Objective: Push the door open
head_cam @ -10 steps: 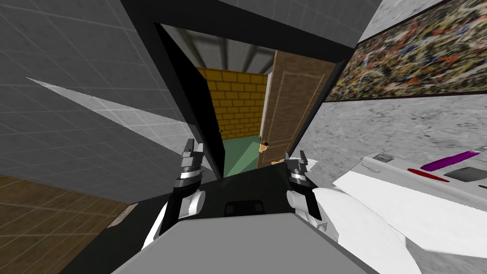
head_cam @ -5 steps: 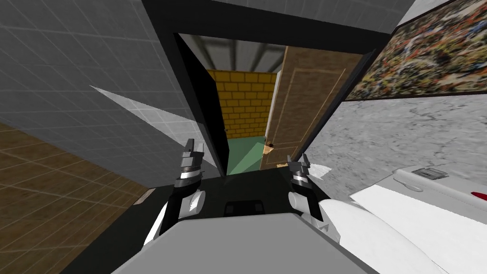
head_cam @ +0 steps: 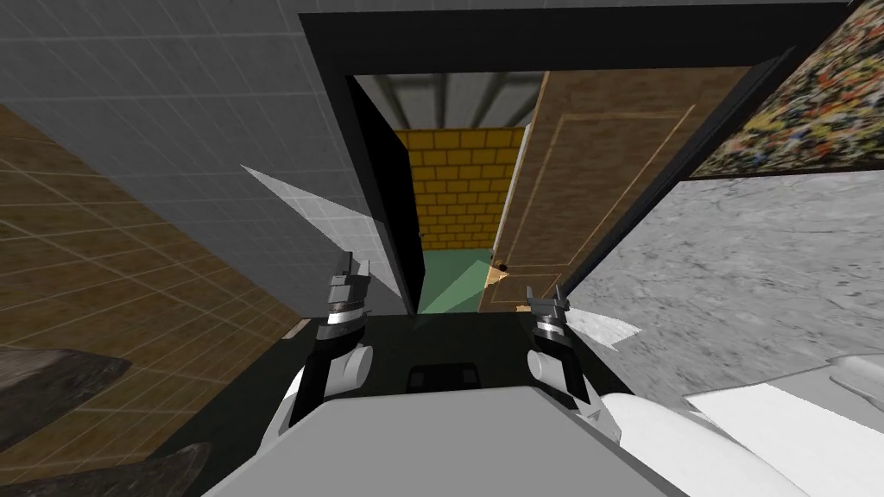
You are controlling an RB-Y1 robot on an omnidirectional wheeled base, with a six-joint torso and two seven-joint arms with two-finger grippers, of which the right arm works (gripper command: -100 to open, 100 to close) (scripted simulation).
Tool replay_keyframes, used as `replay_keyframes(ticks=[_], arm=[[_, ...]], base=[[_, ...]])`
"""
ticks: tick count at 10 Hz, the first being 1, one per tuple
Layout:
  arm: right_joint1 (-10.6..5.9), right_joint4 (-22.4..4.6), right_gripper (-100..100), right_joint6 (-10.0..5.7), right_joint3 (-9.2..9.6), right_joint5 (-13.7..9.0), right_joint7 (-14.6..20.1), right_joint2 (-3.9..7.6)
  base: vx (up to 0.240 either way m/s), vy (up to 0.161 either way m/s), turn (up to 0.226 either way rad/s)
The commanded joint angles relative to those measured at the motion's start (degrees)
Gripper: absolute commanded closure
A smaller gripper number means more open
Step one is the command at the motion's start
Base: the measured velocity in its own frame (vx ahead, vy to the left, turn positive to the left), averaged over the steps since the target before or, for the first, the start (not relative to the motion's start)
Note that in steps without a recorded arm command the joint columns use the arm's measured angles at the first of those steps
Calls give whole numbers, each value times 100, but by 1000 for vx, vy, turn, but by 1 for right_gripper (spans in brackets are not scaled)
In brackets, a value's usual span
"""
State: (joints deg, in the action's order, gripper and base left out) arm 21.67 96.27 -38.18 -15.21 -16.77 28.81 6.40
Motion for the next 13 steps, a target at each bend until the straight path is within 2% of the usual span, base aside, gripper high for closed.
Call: replay_keyframes(ticks=[1, 4, 5, 6, 10, 11, 13], arm=[[-27, -159, -100, -23, -76, -99, 153, 27], [-89, -488, -100, -90, -211, -279, 422, 74], [-131, -710, -100, -135, -302, -399, 603, 105], [-131, -710, -100, -135, -302, -399, 603, 105], [-214, -1153, -100, -226, -484, -641, 966, 165], [-255, -1375, -100, -271, -575, -762, 1147, 193], [-297, -1596, -100, -316, -665, -882, 1328, 221]], base=[[-11, -35, 233], [-14, -44, 214], [-26, -66, 305], [-27, -62, 149], [-18, -43, 191], [-42, -64, 333], [-34, -66, 259]])
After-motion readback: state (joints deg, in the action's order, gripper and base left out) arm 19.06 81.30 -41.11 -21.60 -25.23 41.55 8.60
